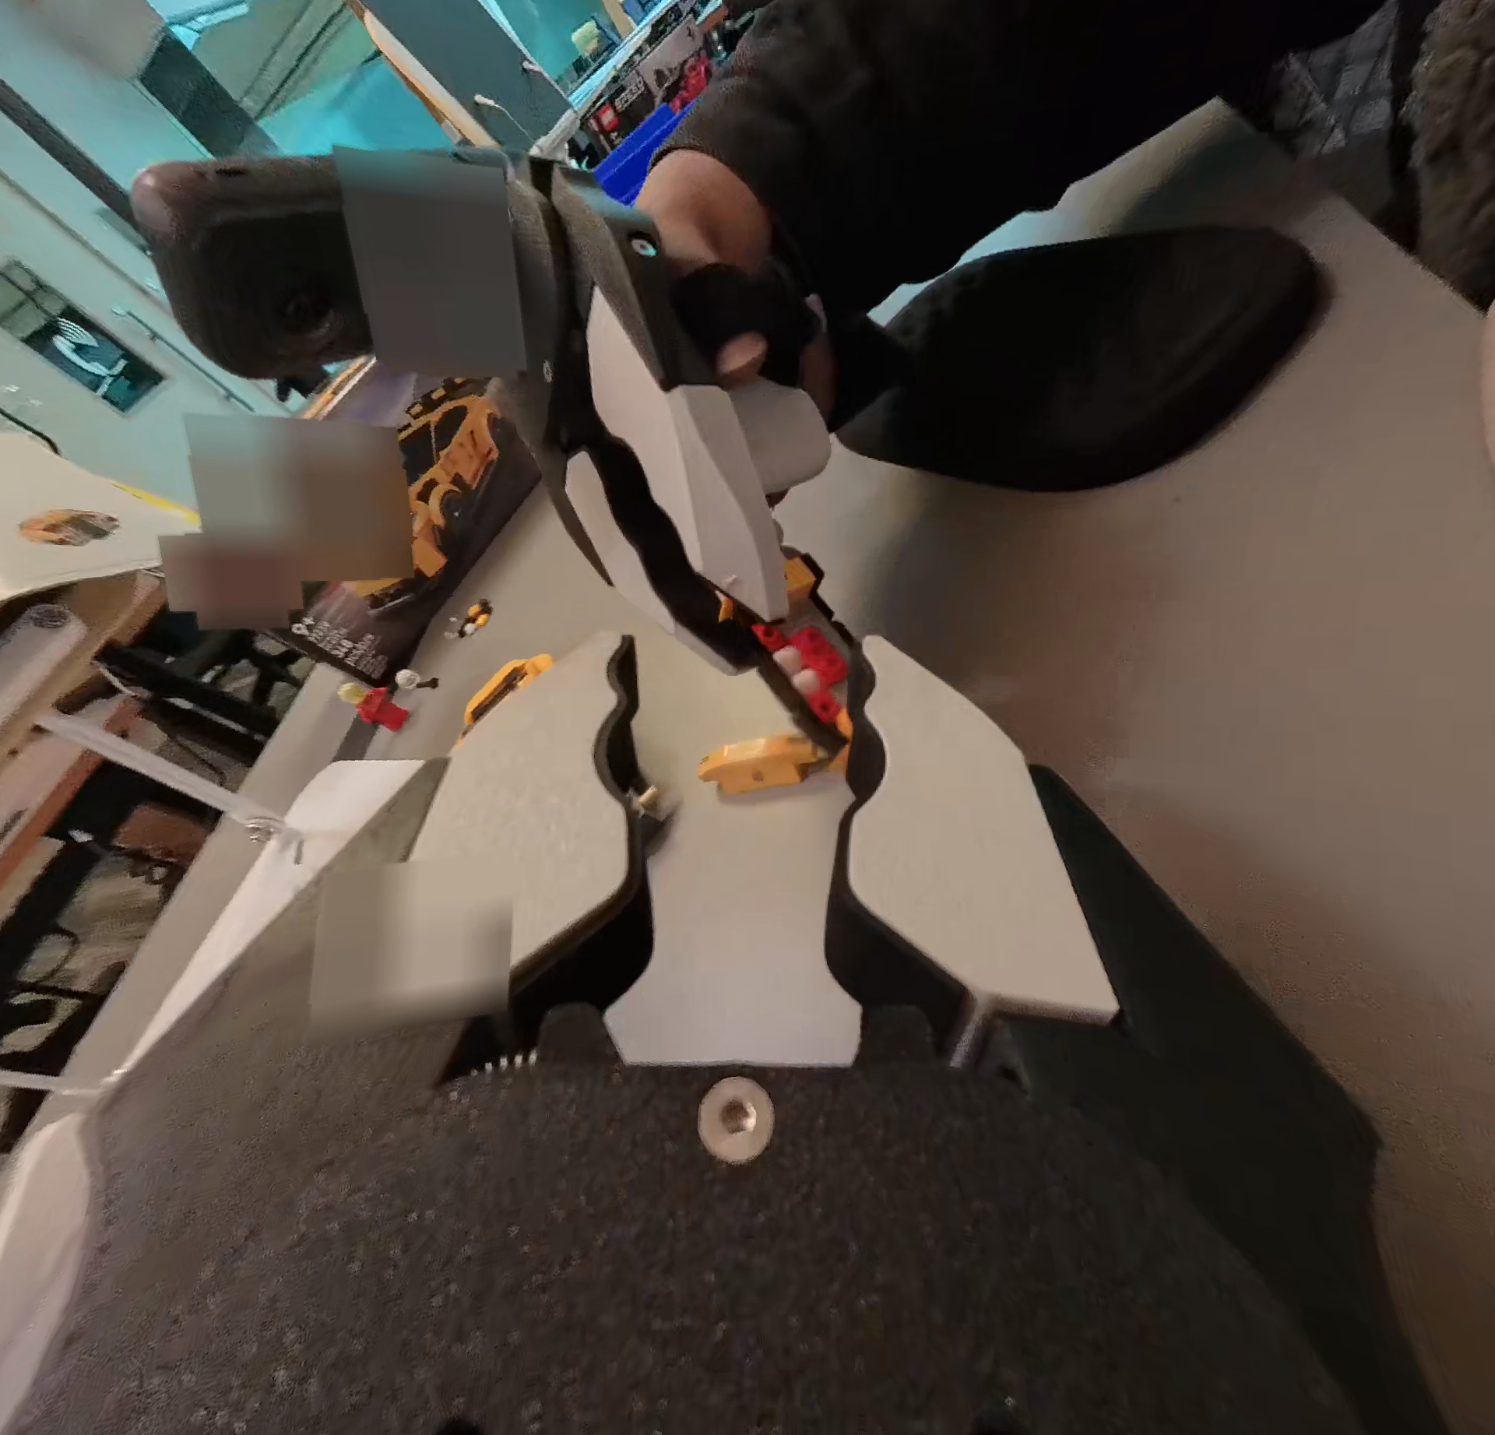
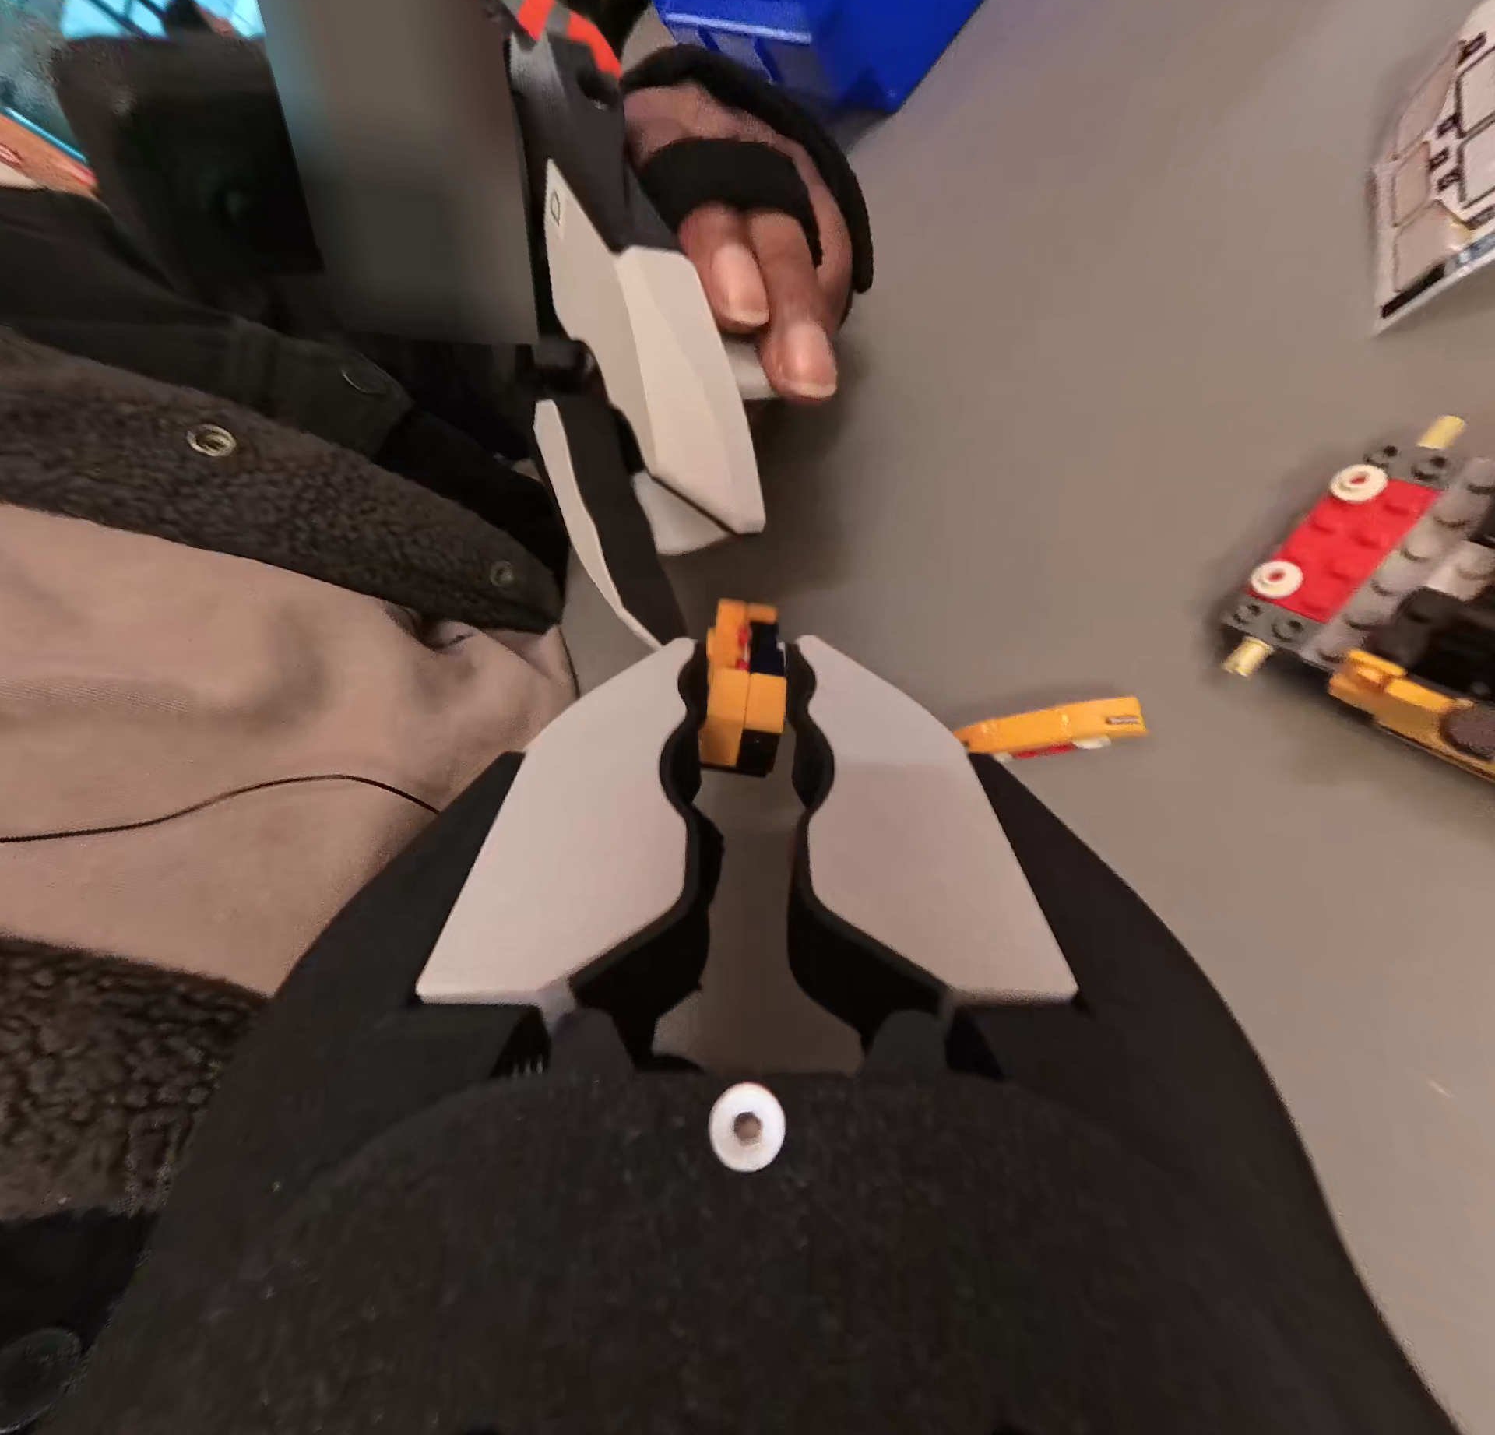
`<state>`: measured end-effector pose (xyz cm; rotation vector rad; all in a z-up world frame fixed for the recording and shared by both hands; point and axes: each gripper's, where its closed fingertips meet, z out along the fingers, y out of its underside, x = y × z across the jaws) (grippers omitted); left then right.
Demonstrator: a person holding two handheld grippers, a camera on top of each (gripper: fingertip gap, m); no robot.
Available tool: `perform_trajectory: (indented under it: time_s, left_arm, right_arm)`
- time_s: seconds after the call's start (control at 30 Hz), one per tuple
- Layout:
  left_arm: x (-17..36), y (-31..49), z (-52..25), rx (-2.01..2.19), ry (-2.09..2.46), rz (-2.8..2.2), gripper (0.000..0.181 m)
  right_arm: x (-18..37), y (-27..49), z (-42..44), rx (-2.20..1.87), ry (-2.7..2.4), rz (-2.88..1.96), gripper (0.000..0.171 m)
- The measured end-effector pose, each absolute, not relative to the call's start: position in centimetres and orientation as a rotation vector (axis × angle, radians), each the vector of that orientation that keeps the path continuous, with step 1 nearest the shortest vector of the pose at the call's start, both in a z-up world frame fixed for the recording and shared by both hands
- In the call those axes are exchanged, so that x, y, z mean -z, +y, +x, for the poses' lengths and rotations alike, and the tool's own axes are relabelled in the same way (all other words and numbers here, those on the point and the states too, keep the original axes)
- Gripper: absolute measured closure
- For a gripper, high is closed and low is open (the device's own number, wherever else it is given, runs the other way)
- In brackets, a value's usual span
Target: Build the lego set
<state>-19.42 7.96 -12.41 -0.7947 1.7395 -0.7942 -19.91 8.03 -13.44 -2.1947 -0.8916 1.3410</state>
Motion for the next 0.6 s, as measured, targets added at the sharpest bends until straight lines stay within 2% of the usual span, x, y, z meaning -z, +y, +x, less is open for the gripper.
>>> perform_trajectory:
  time_s: [0.13, 0.2, 0.3, 0.47, 0.6]
  left_arm:
    - [12.4, 8.2, -19.8, 0.766, 1.742, -0.783, 0.169]
    - [13.0, 8.6, -19.9, 0.739, 1.760, -0.813, 0.181]
    - [13.8, 9.5, -20.0, 0.731, 1.782, -0.879, 0.178]
    - [14.8, 9.3, -20.2, 0.967, 1.810, -1.123, 0.161]
    - [16.5, 10.4, -20.2, 0.925, 1.797, -1.374, 0.141]
  right_arm:
    - [13.3, 8.2, -21.0, -1.421, -0.813, -2.180, 0.153]
    - [13.5, 9.0, -20.9, -1.416, -0.742, -2.169, 0.154]
    - [14.2, 9.4, -20.5, -1.418, -0.679, -2.183, 0.154]
    - [15.4, 10.9, -20.4, -1.336, -0.532, -2.230, 0.154]
    - [16.0, 12.6, -19.9, -1.243, -0.364, -2.243, 0.153]
